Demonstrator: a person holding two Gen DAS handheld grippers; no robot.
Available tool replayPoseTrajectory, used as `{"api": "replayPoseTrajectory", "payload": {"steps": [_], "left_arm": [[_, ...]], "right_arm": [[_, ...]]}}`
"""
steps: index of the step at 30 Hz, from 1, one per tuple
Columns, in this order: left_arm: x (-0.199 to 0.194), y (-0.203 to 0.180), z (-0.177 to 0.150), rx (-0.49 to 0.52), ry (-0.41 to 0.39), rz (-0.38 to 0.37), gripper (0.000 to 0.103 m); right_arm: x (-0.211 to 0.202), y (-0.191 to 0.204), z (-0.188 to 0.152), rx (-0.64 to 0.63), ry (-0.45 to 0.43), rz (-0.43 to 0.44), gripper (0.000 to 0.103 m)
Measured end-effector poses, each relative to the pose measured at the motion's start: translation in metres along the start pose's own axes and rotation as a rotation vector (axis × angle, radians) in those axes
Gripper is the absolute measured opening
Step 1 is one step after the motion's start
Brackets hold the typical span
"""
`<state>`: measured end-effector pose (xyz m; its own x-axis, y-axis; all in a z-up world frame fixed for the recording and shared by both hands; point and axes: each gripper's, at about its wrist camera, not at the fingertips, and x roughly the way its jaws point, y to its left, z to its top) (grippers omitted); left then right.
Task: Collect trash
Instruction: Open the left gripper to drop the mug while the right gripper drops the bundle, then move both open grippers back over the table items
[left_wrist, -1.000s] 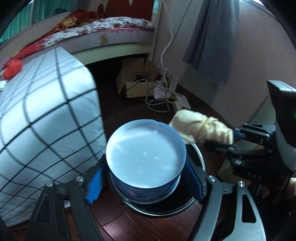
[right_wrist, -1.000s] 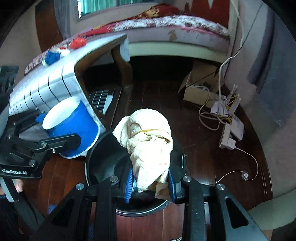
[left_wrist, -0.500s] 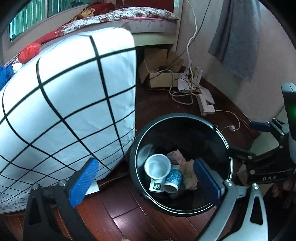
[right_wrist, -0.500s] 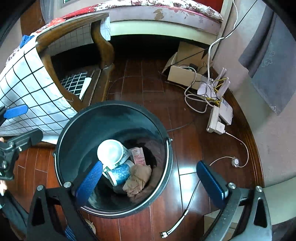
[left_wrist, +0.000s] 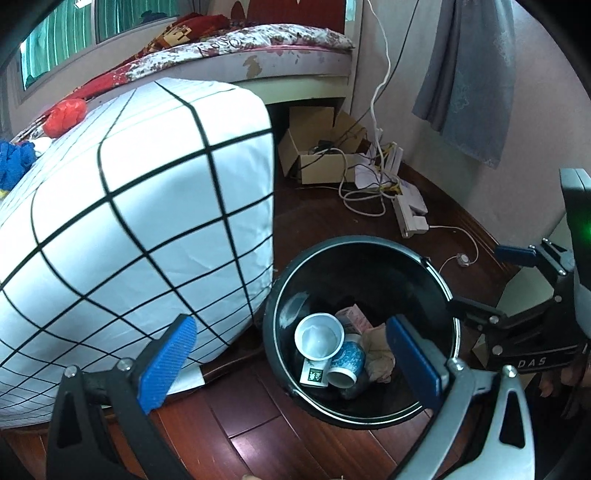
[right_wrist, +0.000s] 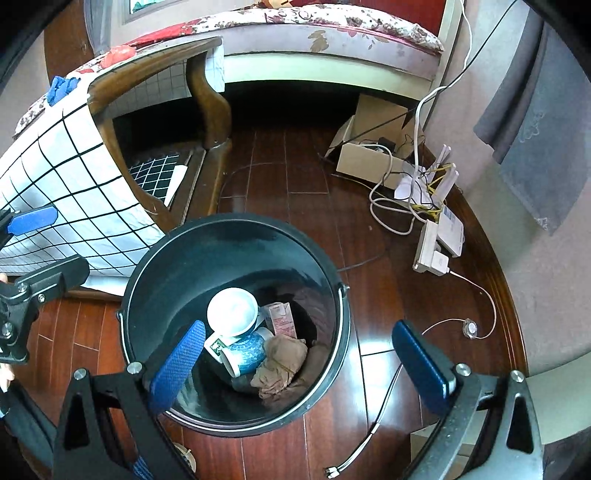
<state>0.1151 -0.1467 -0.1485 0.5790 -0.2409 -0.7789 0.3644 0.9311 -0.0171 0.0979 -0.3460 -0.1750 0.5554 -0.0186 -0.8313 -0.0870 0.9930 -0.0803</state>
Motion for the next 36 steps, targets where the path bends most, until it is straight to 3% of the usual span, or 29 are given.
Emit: {"api": "replayPoseTrajectory", "payload": {"steps": [16,36], "left_arm": [[-0.042,0.027,0.002,-0.059,-0.082,0.05,0.103],[-0.096,0.089,-0.009,-0.175,-0.178,0.137,0.103]], "right_arm": [[-0.031,0.025,0.017,0.01,-0.098,0.04,0.102],[-0.072,0.087,0.044,-0.039,-0.237,0.115,0.102]]}}
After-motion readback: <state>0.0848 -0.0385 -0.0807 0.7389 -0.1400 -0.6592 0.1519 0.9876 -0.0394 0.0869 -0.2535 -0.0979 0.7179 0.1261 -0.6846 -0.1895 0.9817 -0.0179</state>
